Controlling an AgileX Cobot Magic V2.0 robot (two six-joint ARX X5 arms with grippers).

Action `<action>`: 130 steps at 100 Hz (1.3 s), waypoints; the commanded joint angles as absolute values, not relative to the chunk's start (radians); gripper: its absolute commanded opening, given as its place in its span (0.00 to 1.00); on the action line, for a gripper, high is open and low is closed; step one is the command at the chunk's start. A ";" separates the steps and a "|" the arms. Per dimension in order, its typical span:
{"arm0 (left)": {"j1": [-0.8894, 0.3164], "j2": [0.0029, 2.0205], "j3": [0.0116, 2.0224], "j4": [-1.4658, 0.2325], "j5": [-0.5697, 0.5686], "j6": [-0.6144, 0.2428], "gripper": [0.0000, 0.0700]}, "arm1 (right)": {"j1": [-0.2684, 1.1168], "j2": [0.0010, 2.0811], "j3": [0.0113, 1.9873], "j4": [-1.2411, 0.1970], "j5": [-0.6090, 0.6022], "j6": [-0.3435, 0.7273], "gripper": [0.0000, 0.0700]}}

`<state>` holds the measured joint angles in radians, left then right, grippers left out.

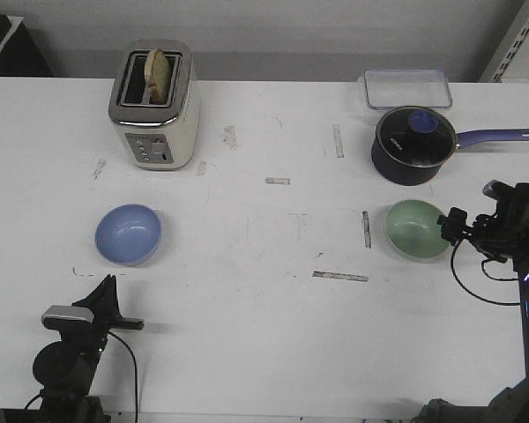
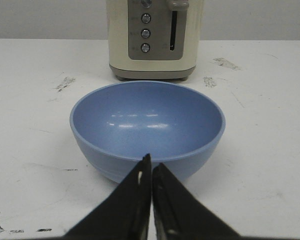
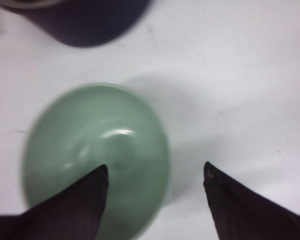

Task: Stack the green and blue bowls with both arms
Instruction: 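Reach the right gripper down to the rim of the pale green bowl, then grip the green bowl rim and drag it toward the table center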

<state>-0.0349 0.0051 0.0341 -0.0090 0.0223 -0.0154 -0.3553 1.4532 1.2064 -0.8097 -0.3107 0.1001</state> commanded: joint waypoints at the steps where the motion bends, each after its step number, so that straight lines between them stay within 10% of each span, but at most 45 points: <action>1: -0.034 0.003 0.014 0.001 0.019 -0.009 0.00 | -0.355 1.494 1.221 -0.803 -0.315 0.077 0.63; 36: -0.034 0.003 0.014 0.001 0.019 -0.009 0.00 | -0.353 1.631 1.221 -0.747 -0.314 0.063 0.55; 70: -0.034 0.003 0.014 0.001 0.019 -0.009 0.00 | -0.340 1.666 1.221 -0.704 -0.283 0.063 0.00; 130: -0.034 0.003 0.014 0.001 0.019 -0.009 0.00 | -0.033 1.507 1.221 -0.695 -0.288 0.215 0.00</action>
<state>-0.0349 0.0051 0.0341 -0.0090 0.0223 -0.0154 -0.0963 1.4910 1.2072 -0.7055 -0.2852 0.1650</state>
